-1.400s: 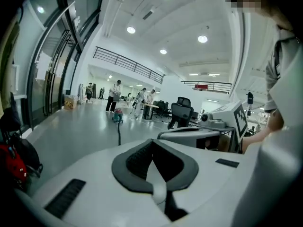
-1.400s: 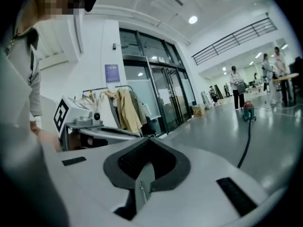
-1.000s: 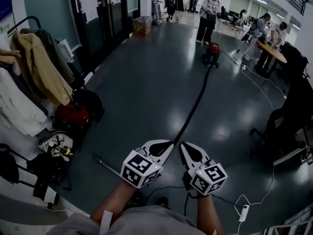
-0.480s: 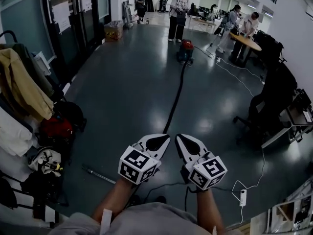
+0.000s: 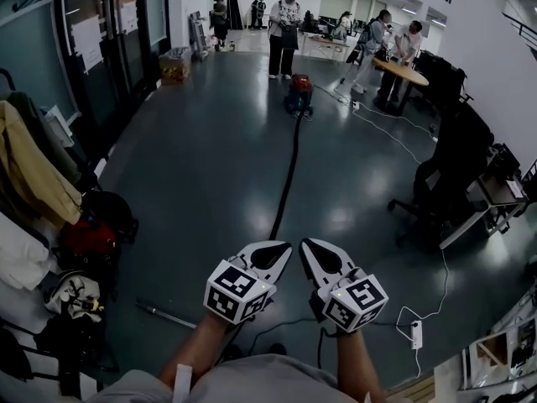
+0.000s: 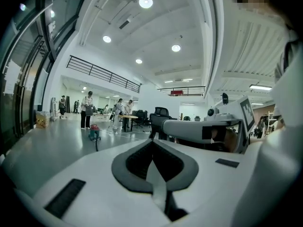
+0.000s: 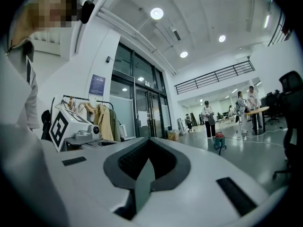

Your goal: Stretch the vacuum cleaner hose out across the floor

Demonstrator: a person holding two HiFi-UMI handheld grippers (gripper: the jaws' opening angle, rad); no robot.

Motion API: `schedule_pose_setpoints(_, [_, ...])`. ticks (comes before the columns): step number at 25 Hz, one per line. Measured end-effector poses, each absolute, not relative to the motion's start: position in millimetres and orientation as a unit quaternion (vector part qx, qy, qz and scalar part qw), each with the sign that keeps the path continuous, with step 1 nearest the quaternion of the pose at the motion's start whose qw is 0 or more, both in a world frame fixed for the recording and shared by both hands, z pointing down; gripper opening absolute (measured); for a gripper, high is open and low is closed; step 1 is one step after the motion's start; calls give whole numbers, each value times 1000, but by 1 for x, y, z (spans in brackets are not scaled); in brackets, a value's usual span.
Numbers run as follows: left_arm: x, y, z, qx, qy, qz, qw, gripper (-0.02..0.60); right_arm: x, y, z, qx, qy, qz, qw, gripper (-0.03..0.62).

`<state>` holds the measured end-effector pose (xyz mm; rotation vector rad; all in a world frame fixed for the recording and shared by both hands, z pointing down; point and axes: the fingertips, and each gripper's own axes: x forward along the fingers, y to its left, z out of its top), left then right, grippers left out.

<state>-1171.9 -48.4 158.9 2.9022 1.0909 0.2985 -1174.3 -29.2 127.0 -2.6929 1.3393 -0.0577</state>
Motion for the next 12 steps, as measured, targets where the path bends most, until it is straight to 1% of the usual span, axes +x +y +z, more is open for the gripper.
schedule_pose_setpoints(12, [-1170,-39,155,923,372,97,4,8,-1174,-25,128,-897,437,-19,65,6])
